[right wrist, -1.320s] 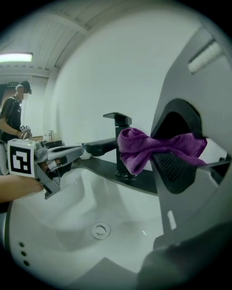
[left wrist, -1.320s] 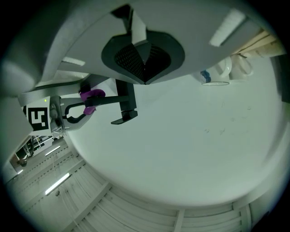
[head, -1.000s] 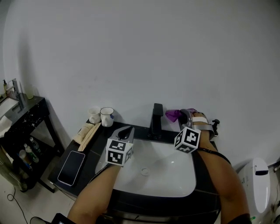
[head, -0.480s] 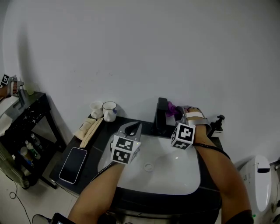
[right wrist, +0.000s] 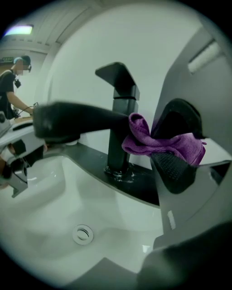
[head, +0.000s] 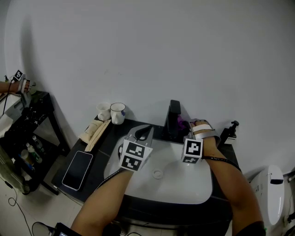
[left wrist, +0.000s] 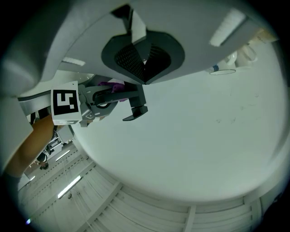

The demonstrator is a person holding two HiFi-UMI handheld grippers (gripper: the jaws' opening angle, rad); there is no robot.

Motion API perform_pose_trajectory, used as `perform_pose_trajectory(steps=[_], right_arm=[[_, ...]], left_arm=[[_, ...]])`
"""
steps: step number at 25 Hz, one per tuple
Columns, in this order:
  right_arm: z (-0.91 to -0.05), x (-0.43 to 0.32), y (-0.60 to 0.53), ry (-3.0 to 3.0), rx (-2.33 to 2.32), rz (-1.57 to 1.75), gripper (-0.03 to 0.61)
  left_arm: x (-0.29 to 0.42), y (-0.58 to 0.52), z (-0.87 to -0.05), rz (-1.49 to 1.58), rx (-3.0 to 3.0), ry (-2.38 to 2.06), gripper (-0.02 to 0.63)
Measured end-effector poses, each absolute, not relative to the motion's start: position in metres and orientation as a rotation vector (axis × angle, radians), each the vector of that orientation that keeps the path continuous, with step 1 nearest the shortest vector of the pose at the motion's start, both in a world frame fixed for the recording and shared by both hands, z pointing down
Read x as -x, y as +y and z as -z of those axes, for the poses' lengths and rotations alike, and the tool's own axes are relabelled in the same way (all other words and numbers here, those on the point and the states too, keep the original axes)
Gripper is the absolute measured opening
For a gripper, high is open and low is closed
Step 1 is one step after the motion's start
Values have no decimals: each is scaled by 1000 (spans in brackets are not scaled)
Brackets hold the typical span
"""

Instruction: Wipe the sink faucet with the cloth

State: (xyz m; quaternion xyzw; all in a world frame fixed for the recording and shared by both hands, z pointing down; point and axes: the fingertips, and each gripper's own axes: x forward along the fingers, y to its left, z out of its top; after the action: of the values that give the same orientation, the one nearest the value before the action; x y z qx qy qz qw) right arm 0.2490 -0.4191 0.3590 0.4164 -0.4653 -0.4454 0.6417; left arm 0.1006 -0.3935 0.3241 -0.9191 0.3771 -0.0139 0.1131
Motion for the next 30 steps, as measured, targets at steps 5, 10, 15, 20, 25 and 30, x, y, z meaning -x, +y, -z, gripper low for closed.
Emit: perform_pose_trajectory(steps=[5, 10, 15, 20, 25, 30], right_arm=[[-386, -245, -416, -1110, -897, 963, 92], [-409, -239, -411, -1144, -799, 943, 93], [-389, -254, -401, -1275, -951, 826, 93], [-358, -246, -363, -1556, -1209, 631, 92], [-338, -227, -321, -1865, -1441, 343, 92], [-336, -208, -303, -2229, -1698, -127, 92]], left_arm=[[-98, -396, -322, 40, 2693, 1108, 17], [-90, -399, -323, 11, 2730, 1150, 17], [-94, -398, -322, 38, 2680, 1132, 17], [-86, -400, -328, 78, 2673, 1169, 17], [-72, -398, -331, 89, 2676, 1245, 17], [-57, -391, -323, 11, 2671, 1340, 17]])
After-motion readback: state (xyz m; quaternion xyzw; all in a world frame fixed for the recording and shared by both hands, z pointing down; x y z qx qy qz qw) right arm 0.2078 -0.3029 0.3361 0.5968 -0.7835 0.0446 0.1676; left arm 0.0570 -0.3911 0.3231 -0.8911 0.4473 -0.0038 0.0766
